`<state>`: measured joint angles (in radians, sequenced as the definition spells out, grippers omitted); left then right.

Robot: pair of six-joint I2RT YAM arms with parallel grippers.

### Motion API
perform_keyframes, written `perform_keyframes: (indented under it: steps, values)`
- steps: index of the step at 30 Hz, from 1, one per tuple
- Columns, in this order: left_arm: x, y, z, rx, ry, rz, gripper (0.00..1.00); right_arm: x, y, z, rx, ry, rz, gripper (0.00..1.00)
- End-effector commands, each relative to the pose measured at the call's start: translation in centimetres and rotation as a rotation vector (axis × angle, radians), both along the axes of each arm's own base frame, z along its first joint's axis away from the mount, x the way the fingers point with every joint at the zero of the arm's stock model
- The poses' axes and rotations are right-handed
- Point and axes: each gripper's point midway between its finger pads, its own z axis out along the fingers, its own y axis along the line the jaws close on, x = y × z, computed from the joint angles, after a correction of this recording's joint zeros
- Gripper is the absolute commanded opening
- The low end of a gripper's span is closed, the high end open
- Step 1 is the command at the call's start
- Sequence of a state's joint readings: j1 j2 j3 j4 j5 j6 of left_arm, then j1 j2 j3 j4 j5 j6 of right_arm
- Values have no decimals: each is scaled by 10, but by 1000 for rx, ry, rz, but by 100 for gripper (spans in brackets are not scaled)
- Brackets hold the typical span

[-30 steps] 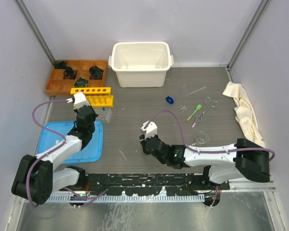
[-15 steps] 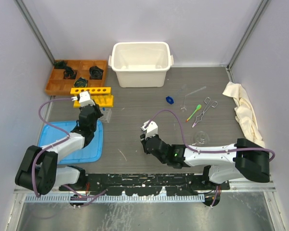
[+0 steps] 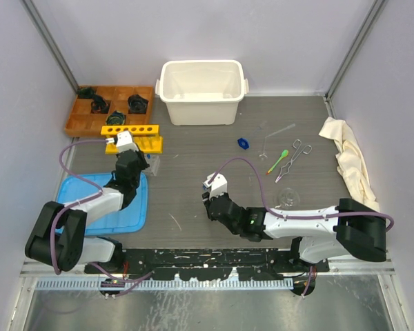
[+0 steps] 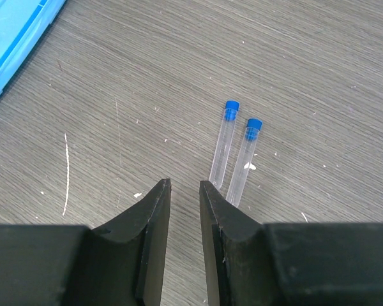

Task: Organize the chemistry lab equipment
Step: Insert the test tube into the slot of the test tube rack.

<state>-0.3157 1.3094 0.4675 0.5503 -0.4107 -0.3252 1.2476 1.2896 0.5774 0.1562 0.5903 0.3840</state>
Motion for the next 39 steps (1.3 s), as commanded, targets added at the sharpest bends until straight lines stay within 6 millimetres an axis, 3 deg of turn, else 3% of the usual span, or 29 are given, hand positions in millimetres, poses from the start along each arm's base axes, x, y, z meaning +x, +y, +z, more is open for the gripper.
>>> perform_keyframes:
  steps: [1,15,20,25,30,35,39]
  values:
    - [15,-4,24,-12,-78,-8,0,6,2,14,50,-27,-30,31]
    - [18,-10,16,28,-45,-27,0,8,0,13,46,-27,-32,31]
    - [19,-15,13,36,-30,-44,14,8,0,14,47,-29,-32,32]
    - [19,-16,13,40,-28,-49,22,8,-1,14,48,-28,-31,32]
    - [18,-15,17,41,-33,-43,38,8,0,15,50,-26,-28,34]
    - [13,-8,27,33,-47,-4,43,8,0,16,56,-22,-32,35]
    - [0,-6,47,-12,-66,2,43,10,-5,20,61,-20,-70,35]
